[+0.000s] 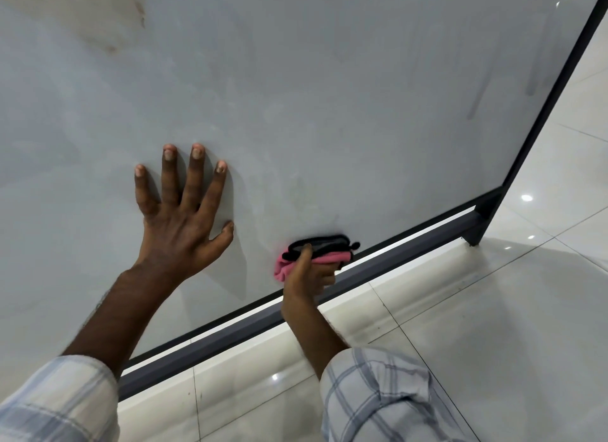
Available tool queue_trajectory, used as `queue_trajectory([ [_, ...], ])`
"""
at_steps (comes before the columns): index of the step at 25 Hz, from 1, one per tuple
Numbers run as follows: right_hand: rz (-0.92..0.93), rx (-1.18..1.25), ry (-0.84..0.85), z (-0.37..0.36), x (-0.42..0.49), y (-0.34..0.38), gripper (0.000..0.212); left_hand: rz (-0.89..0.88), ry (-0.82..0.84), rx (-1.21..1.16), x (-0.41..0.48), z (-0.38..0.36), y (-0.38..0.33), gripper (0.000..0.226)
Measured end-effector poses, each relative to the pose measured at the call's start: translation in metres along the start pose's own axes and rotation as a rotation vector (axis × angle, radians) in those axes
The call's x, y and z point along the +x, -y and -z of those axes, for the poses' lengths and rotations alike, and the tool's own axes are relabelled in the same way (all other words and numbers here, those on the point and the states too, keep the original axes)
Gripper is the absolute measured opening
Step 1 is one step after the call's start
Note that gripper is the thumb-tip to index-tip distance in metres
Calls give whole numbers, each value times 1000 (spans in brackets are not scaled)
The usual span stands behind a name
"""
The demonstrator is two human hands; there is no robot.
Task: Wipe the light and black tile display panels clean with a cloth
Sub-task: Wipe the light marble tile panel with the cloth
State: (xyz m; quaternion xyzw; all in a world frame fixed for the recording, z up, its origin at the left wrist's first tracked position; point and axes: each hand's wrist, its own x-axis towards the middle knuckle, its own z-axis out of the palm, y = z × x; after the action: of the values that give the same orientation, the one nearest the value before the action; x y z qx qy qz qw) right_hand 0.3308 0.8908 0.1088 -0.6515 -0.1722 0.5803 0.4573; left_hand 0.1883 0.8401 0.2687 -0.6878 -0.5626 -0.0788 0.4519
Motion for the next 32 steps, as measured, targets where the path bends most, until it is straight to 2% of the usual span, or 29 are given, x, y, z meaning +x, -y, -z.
queue_trajectory([
  [1,-134,87,43,-1,-1,4,80,-1,8,-1,0,1,0,86],
  [2,-173,117,66,-2,-4,10,77,0,18,-7,1,2,0,86],
  [3,-119,85,60,-3,-11,16,78,7,31,-19,2,5,0,86],
  [4,22,35,40,-4,-20,21,84,15,40,-42,2,9,-1,85],
  [7,642,-77,53,-4,-46,34,96,38,2,-93,-6,23,-2,69],
  [9,875,-151,21,-4,-41,37,94,129,-33,-66,-15,35,11,62],
  [10,910,-181,-29,-4,-34,33,91,203,-26,-42,-21,40,19,62],
  [12,853,-185,-72,-5,-23,20,88,324,30,7,-33,47,35,64],
  [13,757,-161,-60,-5,-21,11,91,337,63,29,-39,47,40,66],
  [17,187,12,50,-7,-24,-5,105,291,139,59,-53,46,42,71],
  [21,-71,174,76,-8,-25,-17,87,272,134,66,-55,45,45,70],
  [23,-198,209,101,-9,-26,-32,87,282,129,40,-55,49,43,66],
  [27,-183,175,115,-17,-25,-44,85,310,70,62,-70,54,58,61],
  [29,-130,150,59,-22,-21,-42,81,347,56,90,-89,47,76,64],
  [32,-131,197,-17,-29,-5,-46,29,236,3,87,-113,27,97,74],
])
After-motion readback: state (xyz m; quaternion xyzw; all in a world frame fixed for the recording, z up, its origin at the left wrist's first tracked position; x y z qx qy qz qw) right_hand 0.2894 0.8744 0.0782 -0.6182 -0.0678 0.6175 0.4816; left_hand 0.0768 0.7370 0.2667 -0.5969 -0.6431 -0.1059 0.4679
